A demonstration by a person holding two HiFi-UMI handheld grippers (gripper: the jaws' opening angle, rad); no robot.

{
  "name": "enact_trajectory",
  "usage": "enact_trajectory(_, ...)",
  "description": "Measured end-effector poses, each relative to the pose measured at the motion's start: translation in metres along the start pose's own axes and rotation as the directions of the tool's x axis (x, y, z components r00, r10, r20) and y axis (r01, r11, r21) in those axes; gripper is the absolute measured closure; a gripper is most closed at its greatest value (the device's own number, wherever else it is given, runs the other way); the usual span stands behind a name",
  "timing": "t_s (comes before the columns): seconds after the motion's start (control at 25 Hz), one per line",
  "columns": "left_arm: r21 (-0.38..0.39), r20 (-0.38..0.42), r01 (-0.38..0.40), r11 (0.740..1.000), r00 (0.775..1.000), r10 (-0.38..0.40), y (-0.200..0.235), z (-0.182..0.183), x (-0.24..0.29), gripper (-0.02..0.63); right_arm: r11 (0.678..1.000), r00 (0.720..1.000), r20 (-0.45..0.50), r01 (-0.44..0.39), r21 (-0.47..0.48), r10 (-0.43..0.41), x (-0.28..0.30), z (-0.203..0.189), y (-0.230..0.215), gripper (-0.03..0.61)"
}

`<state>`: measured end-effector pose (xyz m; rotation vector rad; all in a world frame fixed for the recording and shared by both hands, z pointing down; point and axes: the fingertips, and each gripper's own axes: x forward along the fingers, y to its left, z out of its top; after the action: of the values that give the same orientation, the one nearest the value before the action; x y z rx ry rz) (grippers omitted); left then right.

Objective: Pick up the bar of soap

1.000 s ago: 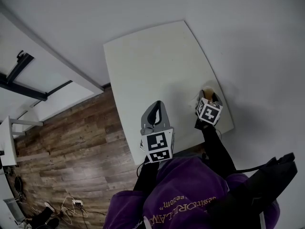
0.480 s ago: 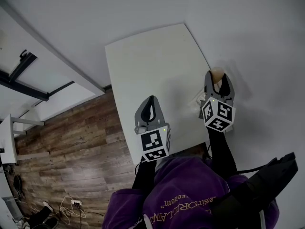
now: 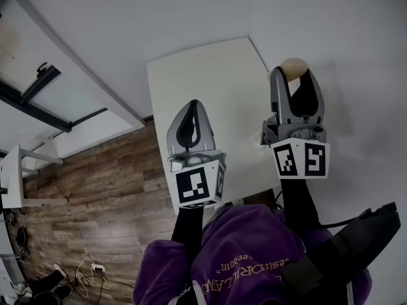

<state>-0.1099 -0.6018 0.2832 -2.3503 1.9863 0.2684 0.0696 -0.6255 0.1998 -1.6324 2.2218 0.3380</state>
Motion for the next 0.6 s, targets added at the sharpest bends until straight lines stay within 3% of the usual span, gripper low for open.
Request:
enact_trajectory(0.36, 0.151, 0.181, -0.024, 0.988, 0.983, -0.003, -0.018, 0.077, 0.003, 0.609, 0.995, 0.989, 0.114, -0.097, 0.018, 0.094, 0.001, 0.049, 0.021, 0.321)
enact_trajectory(0.48, 0.221, 0.221, -0.048, 0.974, 0.975, -0.003, -0.022, 0.089, -0.002, 0.61, 0.995, 0.986, 0.129, -0.103, 0.003, 0.102, -0.002, 0.057, 0.022, 0.321)
enact_trajectory(0.6, 0.232, 0.238, -0.053, 0.971, 0.971, -0.004, -0.027, 0.095, -0.005, 0.61, 0.995, 0.984, 0.142, -0.103, -0.009, 0.104, -0.005, 0.063, 0.02, 0.321)
